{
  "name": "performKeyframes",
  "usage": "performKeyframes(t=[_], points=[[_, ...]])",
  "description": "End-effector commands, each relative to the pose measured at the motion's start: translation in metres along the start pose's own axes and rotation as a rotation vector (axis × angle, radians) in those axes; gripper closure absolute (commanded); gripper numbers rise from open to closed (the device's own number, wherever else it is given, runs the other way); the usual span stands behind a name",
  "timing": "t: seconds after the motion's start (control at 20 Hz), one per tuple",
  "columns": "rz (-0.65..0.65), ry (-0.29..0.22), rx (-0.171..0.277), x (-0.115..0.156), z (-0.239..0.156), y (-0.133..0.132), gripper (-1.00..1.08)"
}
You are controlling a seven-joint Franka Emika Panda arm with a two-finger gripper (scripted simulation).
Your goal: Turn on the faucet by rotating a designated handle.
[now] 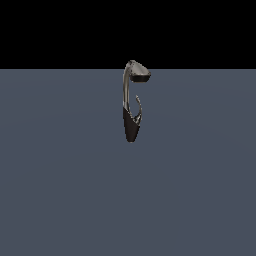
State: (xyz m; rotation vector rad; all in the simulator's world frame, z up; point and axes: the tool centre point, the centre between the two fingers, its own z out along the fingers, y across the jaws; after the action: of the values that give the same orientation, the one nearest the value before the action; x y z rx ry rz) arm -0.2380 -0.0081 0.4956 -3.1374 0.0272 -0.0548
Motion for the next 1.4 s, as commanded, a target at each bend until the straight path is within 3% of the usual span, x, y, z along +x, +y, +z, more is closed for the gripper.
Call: performKeyframes(t=[0.0,0.35,0.8,1.35], points=[[0.0,0.0,0.0,0.0,0.0,0.0,1.08],[0.009,0.001,0.031,0.002,-0.004,0.009,1.08],[0.02,-0.003,0.04,0.005,-0.004,0.009,1.08],[0.137,-0.051,0.107,0.046,0.004,0.003,1.08]])
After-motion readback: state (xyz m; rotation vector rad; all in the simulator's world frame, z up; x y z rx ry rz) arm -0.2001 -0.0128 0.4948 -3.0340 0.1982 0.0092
